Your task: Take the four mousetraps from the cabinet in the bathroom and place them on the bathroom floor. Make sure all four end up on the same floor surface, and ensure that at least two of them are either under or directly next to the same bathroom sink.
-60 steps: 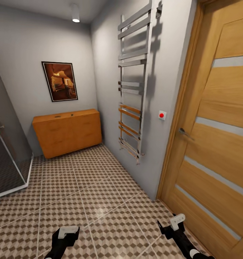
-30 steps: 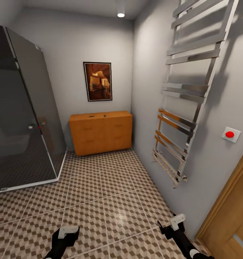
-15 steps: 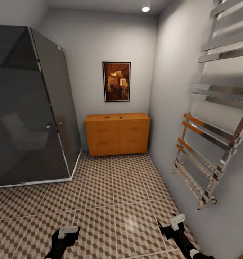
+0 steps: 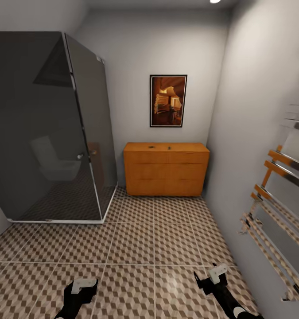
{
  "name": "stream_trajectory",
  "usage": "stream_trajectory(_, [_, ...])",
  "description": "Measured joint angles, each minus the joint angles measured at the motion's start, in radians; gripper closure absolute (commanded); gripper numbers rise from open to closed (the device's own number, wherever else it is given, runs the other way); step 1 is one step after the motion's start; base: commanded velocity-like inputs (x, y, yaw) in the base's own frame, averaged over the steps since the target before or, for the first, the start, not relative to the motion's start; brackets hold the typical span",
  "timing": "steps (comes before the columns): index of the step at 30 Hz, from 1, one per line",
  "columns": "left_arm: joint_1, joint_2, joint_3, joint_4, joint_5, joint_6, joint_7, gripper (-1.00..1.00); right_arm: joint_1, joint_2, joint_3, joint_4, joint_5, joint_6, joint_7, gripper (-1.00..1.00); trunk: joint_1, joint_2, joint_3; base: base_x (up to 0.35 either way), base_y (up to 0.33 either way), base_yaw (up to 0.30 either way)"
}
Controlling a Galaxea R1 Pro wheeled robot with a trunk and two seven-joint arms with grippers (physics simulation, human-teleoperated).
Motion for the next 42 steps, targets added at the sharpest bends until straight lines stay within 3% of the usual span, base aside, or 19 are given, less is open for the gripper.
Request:
stream_trajectory(19, [0.000, 0.001, 0.000, 0.000, 0.000, 0.000, 0.000, -1.00, 0.000, 0.000, 0.000, 0.000, 0.000, 0.000, 0.000, -1.00, 0.000, 0.000, 0.000, 0.330, 0.000, 0.216])
stream_trajectory(28, [0.000, 0.000, 0.000, 0.000, 0.000, 0.000, 0.000, -1.00, 0.000, -0.001, 0.000, 0.000, 0.000, 0.000, 0.001, -1.00, 0.000, 0.000, 0.001, 0.330, 0.000, -0.031])
stream_trajectory(42, [0.000, 0.000, 0.000, 0.000, 0.000, 0.000, 0.000, -1.00, 0.000, -0.001, 0.000, 0.000, 0.000, 0.000, 0.001, -1.00, 0.000, 0.000, 0.016, 0.329, 0.000, -0.200])
